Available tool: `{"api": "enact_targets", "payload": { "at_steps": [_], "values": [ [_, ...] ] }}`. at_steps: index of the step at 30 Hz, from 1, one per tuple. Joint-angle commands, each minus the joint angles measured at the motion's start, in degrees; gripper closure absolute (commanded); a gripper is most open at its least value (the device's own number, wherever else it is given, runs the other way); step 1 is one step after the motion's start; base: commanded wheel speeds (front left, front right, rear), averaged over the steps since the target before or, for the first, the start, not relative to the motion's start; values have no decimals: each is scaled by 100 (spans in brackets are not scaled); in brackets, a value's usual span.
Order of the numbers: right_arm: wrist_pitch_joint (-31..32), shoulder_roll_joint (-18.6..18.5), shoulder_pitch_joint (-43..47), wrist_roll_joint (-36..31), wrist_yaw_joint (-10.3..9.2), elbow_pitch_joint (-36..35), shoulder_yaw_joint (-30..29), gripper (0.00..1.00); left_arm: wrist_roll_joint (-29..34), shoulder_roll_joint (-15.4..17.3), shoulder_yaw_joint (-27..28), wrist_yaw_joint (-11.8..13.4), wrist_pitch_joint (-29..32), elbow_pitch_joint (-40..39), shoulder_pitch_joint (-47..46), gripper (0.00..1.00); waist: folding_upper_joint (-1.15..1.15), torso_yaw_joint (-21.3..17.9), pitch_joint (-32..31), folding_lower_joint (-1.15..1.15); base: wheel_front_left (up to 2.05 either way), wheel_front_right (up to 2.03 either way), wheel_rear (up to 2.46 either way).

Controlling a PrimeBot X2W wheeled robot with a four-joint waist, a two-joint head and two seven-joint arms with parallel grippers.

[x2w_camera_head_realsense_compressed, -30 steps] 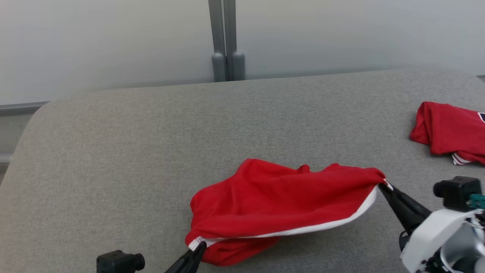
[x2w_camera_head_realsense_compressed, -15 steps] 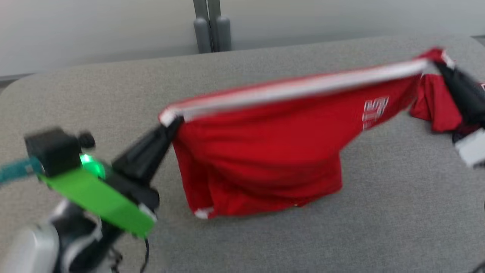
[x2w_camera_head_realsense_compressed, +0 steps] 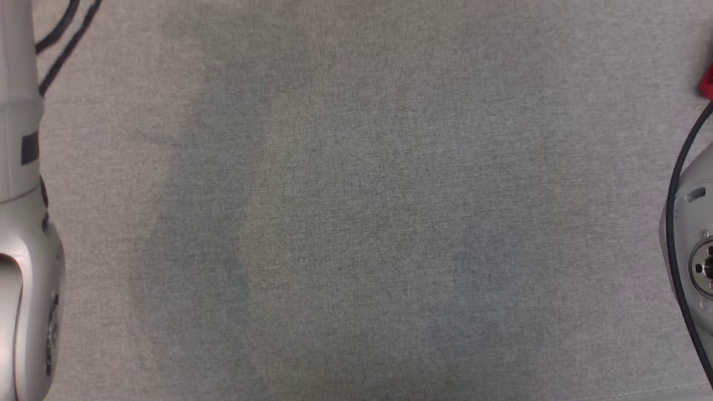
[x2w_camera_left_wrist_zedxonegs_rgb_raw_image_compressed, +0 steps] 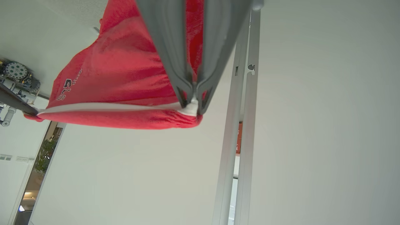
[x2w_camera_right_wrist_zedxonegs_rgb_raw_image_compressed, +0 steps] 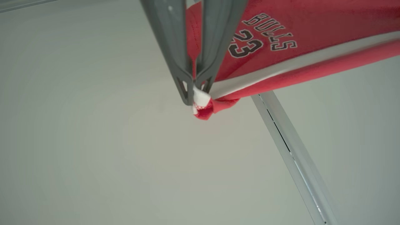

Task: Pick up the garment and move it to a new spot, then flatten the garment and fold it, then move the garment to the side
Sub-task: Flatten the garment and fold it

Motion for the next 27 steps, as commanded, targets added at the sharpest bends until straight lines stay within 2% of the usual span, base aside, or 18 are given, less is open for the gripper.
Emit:
{"api": "enact_targets", "payload": {
  "at_steps": [1, 5, 9, 14, 18, 20, 22, 27],
  "values": [
    [-287, -65, -44, -25, -23, 243, 111, 100, 181, 102, -105, -41, -256, 350, -107, 100, 0, 87, 962, -2, 0, 0, 0],
    [-1123, -54, 451, 107, -18, 861, 701, 100, 188, 56, -578, -124, -903, 1132, 196, 100, 0, 55, 897, -2, 0, 0, 0],
    [-1670, -126, 1538, 370, -14, 913, 1282, 100, -144, 262, -1433, -134, -1400, 1185, 1039, 100, 0, 80, 699, -2, 0, 0, 0],
    [-2107, -395, 3462, 1180, -13, 218, 1622, 100, -824, 637, -2253, -136, -1887, 646, 2539, 100, 0, 123, 187, -2, 0, 0, 0],
    [-2303, -592, 5320, 1590, -17, -506, 1745, 100, -1154, 1068, -2623, -123, -2221, 139, 4075, 100, 0, 72, -718, -2, 0, 0, 0],
    [-2268, -617, 6254, 1672, -19, -872, 1716, 100, -1262, 1213, -2750, 27, -2262, -130, 5002, 100, 0, 27, -1175, -2, 0, 0, 0],
    [-2182, -610, 7184, 1637, -20, -1169, 1619, 100, -1416, 1369, -2820, 280, -2306, -500, 5967, 100, 0, -23, -1571, -2, 0, 0, 0],
    [-1928, -405, 9166, 1505, -26, -1927, 1206, 100, -1804, 1631, -2766, 1184, -2457, -1716, 7925, 100, 0, -56, -2154, -2, 0, 0, 0]
  ]
}}
